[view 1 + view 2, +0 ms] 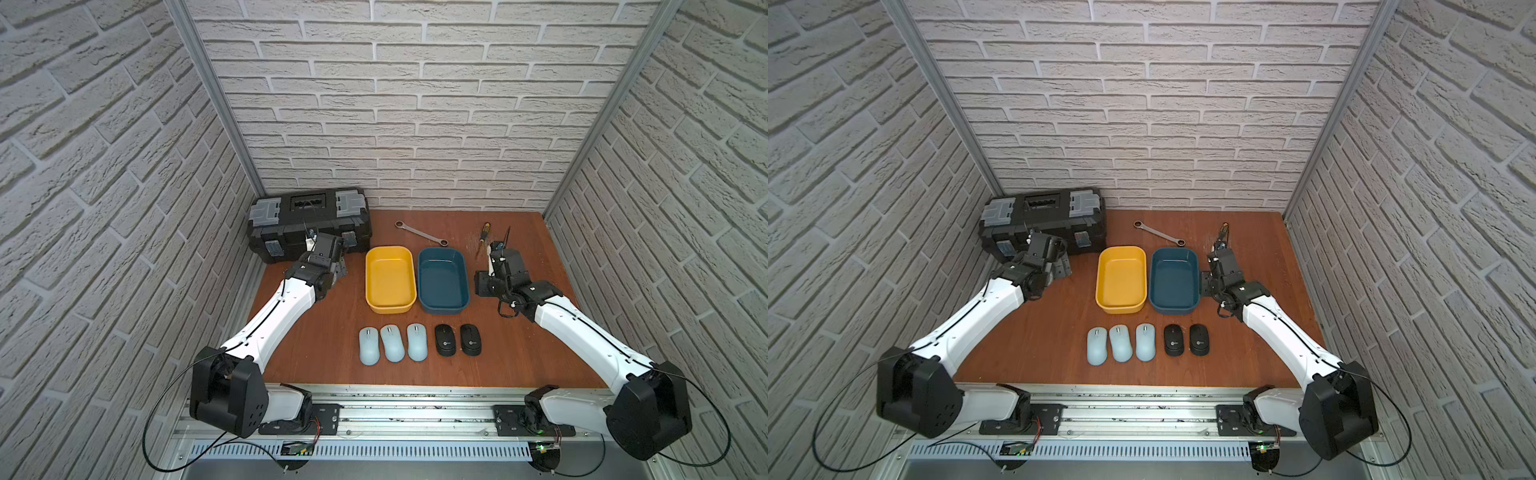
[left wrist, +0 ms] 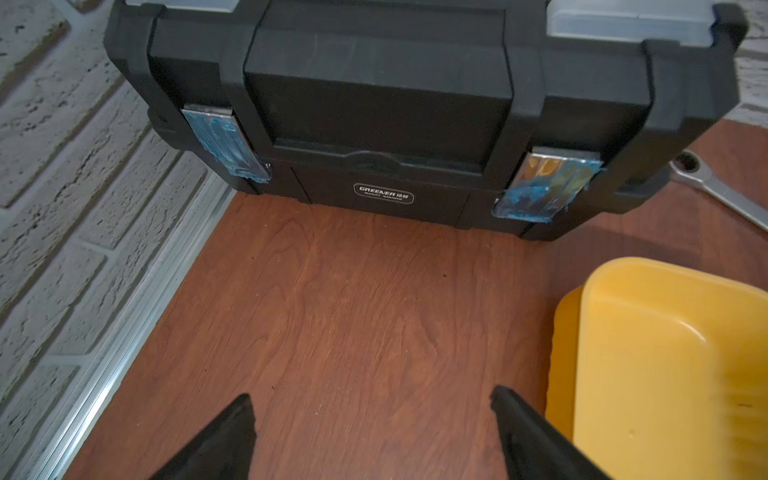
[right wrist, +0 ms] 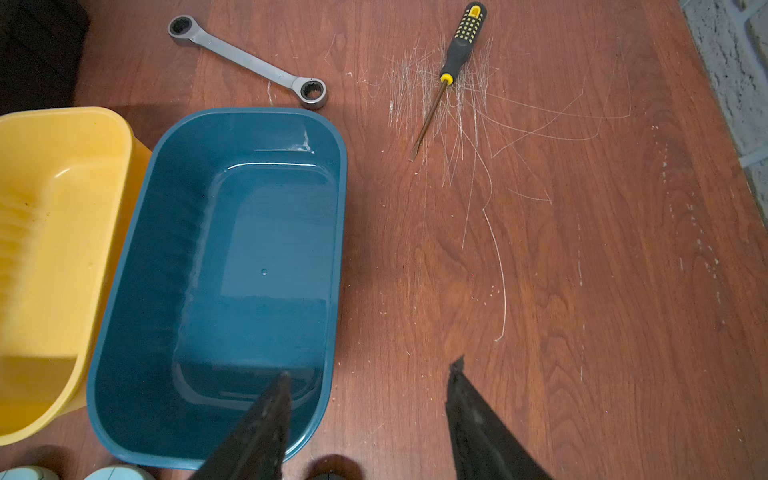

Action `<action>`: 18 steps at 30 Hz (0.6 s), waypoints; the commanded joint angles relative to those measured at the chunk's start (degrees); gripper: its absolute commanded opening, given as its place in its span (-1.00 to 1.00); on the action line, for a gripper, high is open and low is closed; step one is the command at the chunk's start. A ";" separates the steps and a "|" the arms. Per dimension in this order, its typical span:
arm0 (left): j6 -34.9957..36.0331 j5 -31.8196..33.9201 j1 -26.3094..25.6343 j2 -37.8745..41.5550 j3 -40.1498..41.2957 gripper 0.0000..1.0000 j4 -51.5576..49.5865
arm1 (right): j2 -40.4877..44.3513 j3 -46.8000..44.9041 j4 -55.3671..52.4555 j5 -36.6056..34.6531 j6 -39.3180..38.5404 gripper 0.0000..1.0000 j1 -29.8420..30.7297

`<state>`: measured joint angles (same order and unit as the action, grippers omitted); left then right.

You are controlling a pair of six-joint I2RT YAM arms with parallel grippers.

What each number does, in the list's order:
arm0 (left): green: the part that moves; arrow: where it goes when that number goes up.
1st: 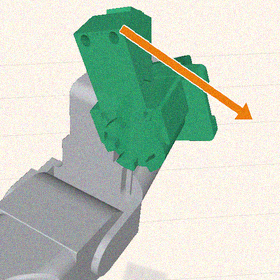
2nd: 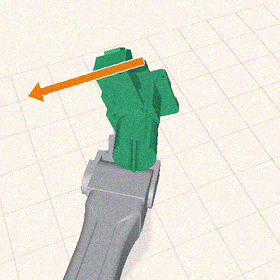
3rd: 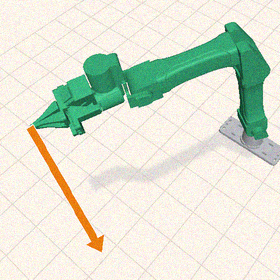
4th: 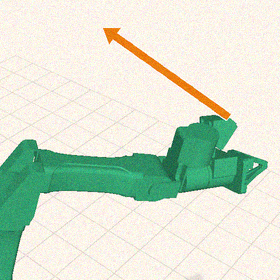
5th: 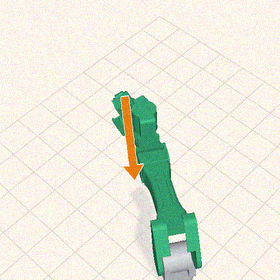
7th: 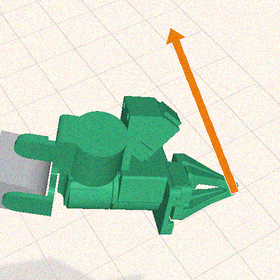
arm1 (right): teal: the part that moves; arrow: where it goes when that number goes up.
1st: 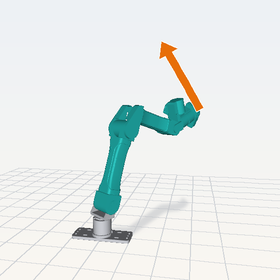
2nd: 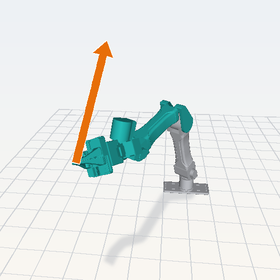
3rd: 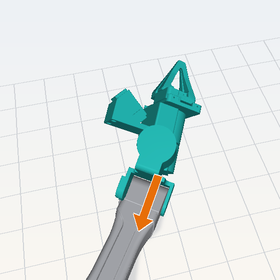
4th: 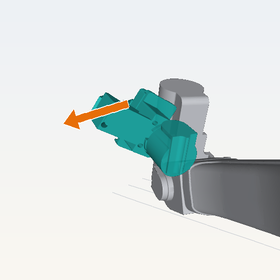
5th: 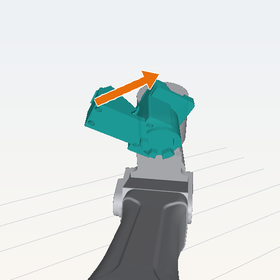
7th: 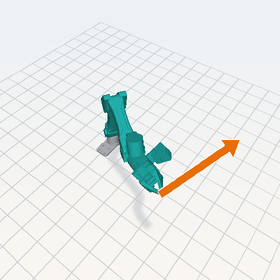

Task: Place the mice by color into the storage box
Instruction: Pick up the mouse from the center of the board.

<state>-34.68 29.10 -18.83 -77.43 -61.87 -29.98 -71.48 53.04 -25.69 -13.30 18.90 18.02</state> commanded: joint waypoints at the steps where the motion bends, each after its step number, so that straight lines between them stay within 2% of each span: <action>1: -0.04 -0.69 -0.16 -0.51 -2.29 0.84 0.18 | 1.17 1.10 -0.42 -1.28 1.32 0.24 0.52; 10: -0.13 -7.08 3.93 -0.27 -2.13 0.85 -0.42 | 3.71 1.14 -3.26 -4.40 1.14 0.24 0.79; 18: 0.75 -9.67 4.28 -0.99 -3.07 0.84 -1.35 | 5.39 2.05 -2.68 -4.86 1.23 0.26 0.79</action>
<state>-34.50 21.08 -14.63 -78.06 -63.11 -30.59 -66.57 53.47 -29.08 -17.17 19.57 18.31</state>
